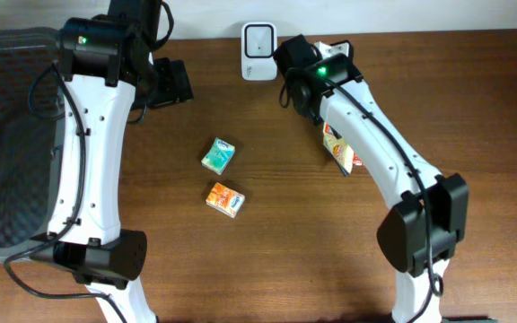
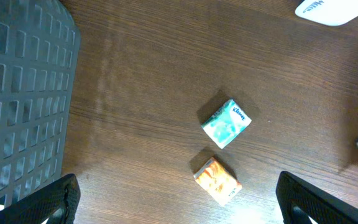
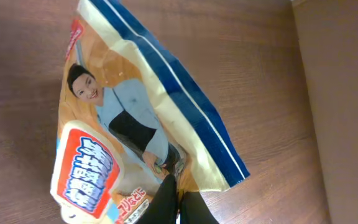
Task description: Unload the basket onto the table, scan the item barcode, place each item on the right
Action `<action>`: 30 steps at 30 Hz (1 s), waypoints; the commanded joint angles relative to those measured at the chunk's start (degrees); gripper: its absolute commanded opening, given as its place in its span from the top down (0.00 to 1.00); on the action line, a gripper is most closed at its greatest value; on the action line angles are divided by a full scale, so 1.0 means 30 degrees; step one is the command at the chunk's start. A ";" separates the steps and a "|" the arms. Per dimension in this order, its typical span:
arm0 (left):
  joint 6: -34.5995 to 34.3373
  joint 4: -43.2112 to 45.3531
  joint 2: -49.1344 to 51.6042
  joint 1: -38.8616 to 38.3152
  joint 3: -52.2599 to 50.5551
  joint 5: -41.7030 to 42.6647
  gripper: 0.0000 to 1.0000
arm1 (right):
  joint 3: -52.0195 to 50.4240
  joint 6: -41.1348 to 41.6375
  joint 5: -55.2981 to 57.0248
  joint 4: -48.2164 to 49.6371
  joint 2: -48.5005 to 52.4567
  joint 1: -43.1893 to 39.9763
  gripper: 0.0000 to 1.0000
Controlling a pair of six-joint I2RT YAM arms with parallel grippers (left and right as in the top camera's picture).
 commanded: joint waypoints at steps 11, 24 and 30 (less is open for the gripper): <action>-0.0102 0.0022 0.0058 0.0029 0.0015 0.0000 0.01 | -0.0393 0.2361 -0.8910 0.2200 0.0889 0.3504 0.96; -0.0102 0.0022 0.0058 -0.0117 0.0015 0.0000 0.01 | 0.2674 0.1319 -1.2830 -0.0918 0.1290 -0.0393 0.58; -0.0102 0.0022 0.0058 -0.0095 0.0015 0.0000 0.01 | -0.1253 0.1188 -1.5671 0.2528 0.2681 -0.0743 0.60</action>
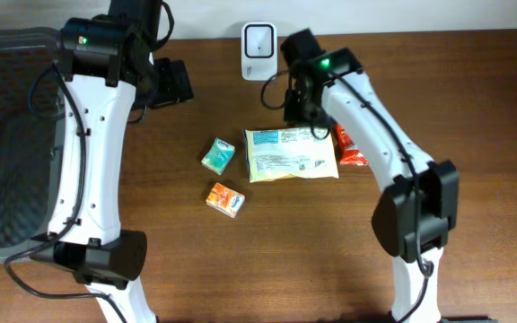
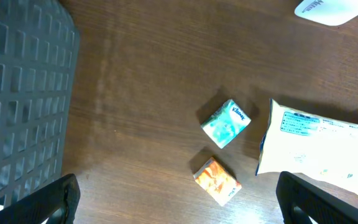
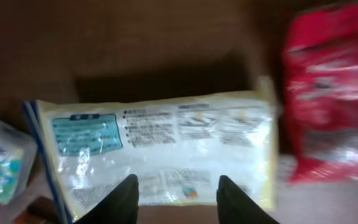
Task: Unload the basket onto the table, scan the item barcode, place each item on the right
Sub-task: 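Reach the right gripper to the small orange box and grasp it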
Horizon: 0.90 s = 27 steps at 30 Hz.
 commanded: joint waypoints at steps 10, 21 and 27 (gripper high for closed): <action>-0.0102 0.0029 0.0058 -0.0051 0.0015 0.0000 0.01 | -0.0678 -0.1129 0.1151 0.2084 0.0736 -0.1064 0.35; -0.0102 0.0029 0.0058 -0.0051 0.0015 0.0000 0.01 | 0.3016 -0.7533 -0.7577 -0.3723 0.0772 -0.0568 0.01; -0.0102 0.0029 0.0058 -0.0051 0.0015 0.0000 0.01 | 0.0612 -0.7577 -0.6586 -0.1195 0.0772 0.1435 0.01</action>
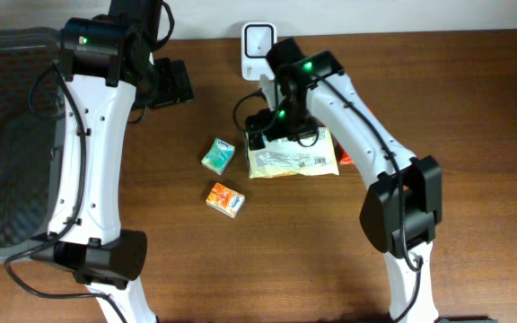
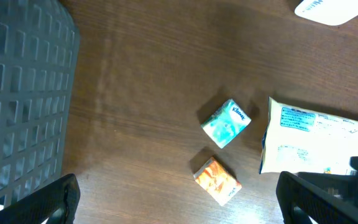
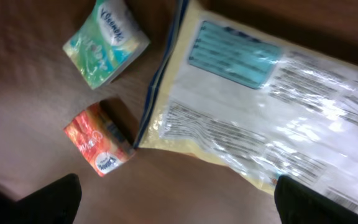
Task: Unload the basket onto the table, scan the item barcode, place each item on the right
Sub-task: 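Reach the right gripper to the small orange box and grasp it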
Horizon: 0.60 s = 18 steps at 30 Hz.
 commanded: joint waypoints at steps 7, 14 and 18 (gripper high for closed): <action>-0.0109 0.0168 0.0058 -0.0051 0.0015 0.1071 0.01 | -0.3534 -0.0299 -0.0277 0.3978 -0.0117 0.2259 0.15; -0.0117 0.1472 0.0138 0.0546 0.0015 0.1020 0.01 | -0.4830 -0.0306 -0.0794 0.5049 -0.0124 0.2805 0.19; -0.0109 0.3111 0.0131 0.2157 0.0022 0.0364 0.01 | -0.4277 -0.0306 -0.0590 0.4335 -0.0430 0.2798 0.09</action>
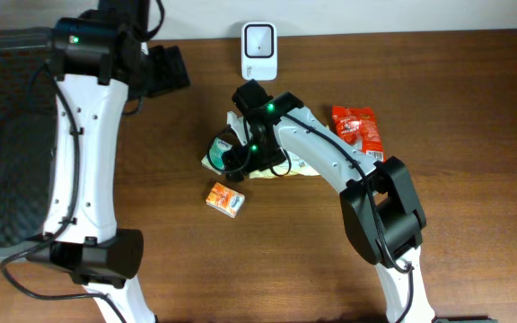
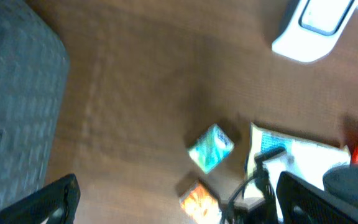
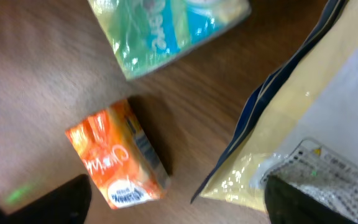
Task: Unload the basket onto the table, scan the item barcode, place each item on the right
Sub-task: 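Reach the right gripper to the small orange box and grasp it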
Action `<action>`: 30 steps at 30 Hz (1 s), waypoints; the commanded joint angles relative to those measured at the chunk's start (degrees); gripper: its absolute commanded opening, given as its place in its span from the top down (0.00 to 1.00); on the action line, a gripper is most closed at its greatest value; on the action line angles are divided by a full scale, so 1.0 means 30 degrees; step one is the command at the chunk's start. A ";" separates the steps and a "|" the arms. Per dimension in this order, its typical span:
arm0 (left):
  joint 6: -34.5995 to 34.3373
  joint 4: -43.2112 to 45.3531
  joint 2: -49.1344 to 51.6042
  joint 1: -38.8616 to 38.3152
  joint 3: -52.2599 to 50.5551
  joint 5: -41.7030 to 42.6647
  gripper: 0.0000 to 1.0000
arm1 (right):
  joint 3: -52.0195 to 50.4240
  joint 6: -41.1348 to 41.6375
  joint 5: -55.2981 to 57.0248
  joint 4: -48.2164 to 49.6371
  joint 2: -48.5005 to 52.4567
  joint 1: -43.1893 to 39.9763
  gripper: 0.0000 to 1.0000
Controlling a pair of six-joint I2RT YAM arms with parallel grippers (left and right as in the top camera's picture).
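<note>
A yellow snack bag (image 3: 319, 106) lies flat with its printed back up, mostly under my right arm in the overhead view (image 1: 305, 167). A teal tissue pack (image 3: 173, 28) and an orange box (image 3: 117, 165) lie to its left. My right gripper (image 3: 179, 208) hangs open low over the gap between the orange box and the bag's left edge, holding nothing. The white scanner (image 1: 259, 40) stands at the table's back edge. My left gripper (image 1: 167, 70) is open and empty, high at the back left; its view is blurred.
A dark mesh basket (image 1: 7, 135) fills the left side. A red packet (image 1: 357, 127) lies right of the snack bag. The orange box (image 1: 225, 199) sits in front of the teal pack (image 1: 214, 154). Bare brown table lies in front and to the right.
My right gripper has moved left and lower, from over the bag's left end to just above the orange box and bag edge. My left wrist has shifted and its view now shows the scanner.
My right gripper was shut on the snack bag, holding it up near the scanner. Then the bag lay flat on the table, back up, with the gripper open above it. The gripper then stood over the bag's left end, and now sits low by the small packs.
</note>
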 commanded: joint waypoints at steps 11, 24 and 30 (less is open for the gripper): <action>0.1282 0.2645 0.0131 0.7023 0.0233 0.2317 0.01 | 0.0474 -0.3322 0.5661 -0.1217 -0.1479 0.2565 0.00; 0.3351 0.4932 0.0131 0.5595 0.0233 0.1450 0.01 | 0.0466 -0.4197 0.7497 -0.1785 -0.1399 0.5931 0.14; 0.3351 0.4517 0.0131 0.5603 0.0233 0.1435 0.01 | 0.0219 -0.3956 0.9632 -0.1290 -0.0495 0.7227 0.37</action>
